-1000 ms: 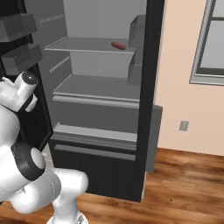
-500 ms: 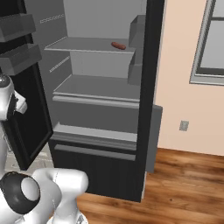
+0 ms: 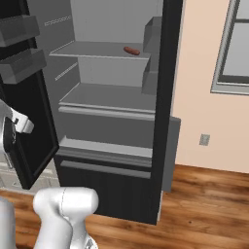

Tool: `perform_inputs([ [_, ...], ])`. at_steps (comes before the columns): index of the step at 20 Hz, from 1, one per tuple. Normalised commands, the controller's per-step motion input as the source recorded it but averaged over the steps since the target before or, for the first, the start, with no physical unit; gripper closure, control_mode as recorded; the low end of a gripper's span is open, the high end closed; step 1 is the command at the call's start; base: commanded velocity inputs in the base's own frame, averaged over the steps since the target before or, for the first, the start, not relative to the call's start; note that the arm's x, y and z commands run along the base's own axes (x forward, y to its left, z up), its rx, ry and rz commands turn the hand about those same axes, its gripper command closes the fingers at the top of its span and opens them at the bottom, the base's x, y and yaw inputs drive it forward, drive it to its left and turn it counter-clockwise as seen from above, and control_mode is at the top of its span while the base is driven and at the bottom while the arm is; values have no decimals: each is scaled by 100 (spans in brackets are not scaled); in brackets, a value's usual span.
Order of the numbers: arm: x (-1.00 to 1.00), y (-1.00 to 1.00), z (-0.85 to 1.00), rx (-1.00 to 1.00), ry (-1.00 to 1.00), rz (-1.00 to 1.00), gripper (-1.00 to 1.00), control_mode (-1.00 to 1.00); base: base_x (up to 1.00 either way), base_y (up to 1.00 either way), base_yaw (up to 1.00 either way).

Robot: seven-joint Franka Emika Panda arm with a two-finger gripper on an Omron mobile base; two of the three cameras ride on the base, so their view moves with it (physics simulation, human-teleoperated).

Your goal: Move the hot dog bun to the plate on the dining table and place the condiment next to that plate. Then navigate to the fridge and take the sausage and place it on the plate as well.

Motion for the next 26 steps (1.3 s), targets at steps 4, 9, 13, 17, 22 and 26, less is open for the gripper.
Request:
perform_inputs([
  [4,-62,-86,53,0,-3,-1,-100,-100,0,0,0],
  [9,-73,-82,58,0,-5,0,-100,-100,0,0,0],
  [13,-86,-67,74,0,-4,0,-100,-100,0,0,0],
  [17,-93,-57,72,0,0,-2,-100,-100,0,0,0],
  [22,-96,-36,62,0,2,-9,-100,-100,0,0,0],
  [26,-85,-16,38,0,7,-11,-100,-100,0,0,0],
])
